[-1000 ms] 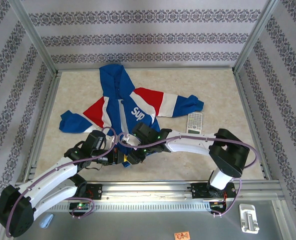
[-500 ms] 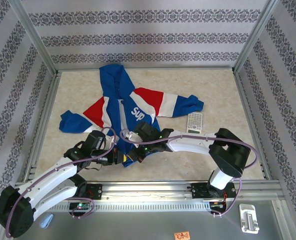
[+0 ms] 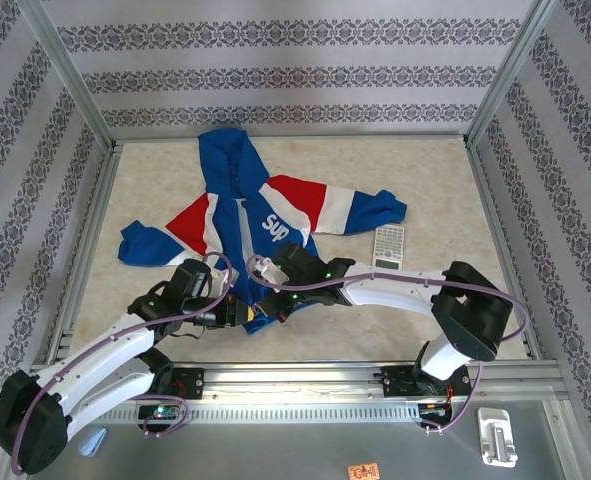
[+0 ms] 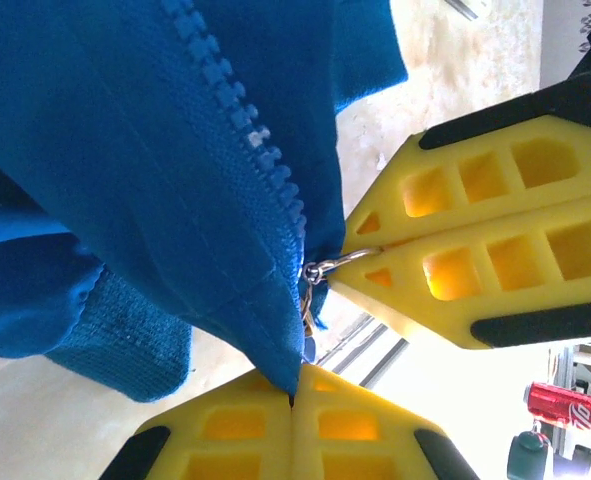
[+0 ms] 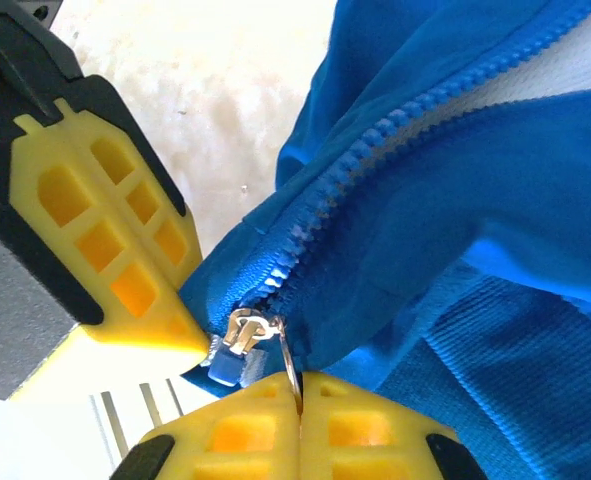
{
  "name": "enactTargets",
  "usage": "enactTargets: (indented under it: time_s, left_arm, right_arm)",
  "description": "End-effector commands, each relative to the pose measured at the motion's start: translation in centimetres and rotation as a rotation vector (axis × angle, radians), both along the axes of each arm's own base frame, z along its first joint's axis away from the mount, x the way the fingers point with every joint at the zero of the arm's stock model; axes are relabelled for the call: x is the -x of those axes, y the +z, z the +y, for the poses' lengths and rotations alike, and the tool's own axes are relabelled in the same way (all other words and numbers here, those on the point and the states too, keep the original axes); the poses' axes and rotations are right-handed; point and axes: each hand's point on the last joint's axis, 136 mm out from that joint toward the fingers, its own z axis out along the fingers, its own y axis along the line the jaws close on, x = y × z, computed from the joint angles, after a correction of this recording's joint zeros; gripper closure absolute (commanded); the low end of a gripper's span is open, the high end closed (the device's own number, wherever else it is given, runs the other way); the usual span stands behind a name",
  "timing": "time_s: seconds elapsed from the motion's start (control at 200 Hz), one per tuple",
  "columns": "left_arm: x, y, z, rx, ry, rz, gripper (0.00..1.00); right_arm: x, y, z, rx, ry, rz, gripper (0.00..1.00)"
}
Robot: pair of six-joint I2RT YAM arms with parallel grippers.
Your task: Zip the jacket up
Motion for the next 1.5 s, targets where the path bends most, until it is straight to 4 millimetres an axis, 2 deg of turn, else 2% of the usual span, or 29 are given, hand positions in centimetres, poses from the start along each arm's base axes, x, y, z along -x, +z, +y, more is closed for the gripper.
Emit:
enactTargets:
  time_s: [0.0,0.365,0.62,0.954,1.324,1.499]
  left_arm:
    - [1.0,0.4,-0.3,0.027,-0.042,0.037,1.00]
    - [1.4,0.6,-1.0,0.047,-0.071,0.042,1.00]
    - [1.7,1.3,-1.6,0.071,-0.111,0.028,1.00]
    - [2.1,1.4,-1.8,0.078,-0.130,0.025,1.00]
    - [2.5,1.2,-1.7,0.077,-0.137,0.030,1.00]
    - [2.0,1.3,-1.4,0.056,-0.121,-0.005,1.00]
  right_arm:
    - [-3.7,1.7,-0.9,-0.014,-0.146,-0.161,1.00]
    - [-5.5,3.8,-1.1,-0.069,-0.221,-0.274,1.00]
    - [-5.6,4.5,-0.1,-0.098,-0.197,-0.297,1.00]
    - [-7.5,5.4,0.0,-0.083,-0.250,-0.393,1.00]
    - [-9.1,6.3,-1.1,-0.073,-0.339,-0.489,1.00]
    - [-8.4,6.1,-1.2,-0.122,-0.330,-0.412,1.00]
